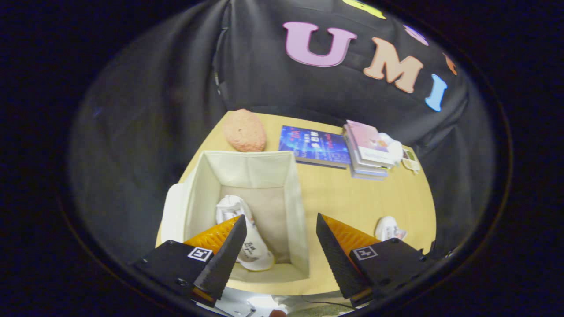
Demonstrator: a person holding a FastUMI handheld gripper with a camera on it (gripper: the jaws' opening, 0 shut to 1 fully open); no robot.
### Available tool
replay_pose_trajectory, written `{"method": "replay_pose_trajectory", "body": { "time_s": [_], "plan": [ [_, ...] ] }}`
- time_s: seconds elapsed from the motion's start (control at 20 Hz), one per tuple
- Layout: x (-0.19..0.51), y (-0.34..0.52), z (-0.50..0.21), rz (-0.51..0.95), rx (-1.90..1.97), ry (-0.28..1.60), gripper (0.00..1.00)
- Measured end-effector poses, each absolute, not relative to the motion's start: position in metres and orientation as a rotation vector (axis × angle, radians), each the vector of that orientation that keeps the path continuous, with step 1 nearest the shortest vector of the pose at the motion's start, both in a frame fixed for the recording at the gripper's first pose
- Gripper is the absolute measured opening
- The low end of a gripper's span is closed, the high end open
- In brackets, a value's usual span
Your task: Open the storage box then place both shoes into the box .Put the left shoe in first, then the right shoe, with the right side of both shoes facing outward in a uniform manner.
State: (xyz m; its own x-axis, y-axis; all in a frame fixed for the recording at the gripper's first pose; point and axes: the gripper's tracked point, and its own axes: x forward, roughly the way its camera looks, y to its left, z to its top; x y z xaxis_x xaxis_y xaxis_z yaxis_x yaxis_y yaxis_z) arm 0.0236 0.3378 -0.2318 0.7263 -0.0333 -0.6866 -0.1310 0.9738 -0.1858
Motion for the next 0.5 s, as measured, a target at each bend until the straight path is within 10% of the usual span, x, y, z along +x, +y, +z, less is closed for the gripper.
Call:
{"method": "replay_pose_trajectory", "body": {
  "time_s": [0.5],
  "plan": [
    [-0.009, 0.135, -0.246, -0.284, -0.259, 0.836, 0.99]
  ]
}}
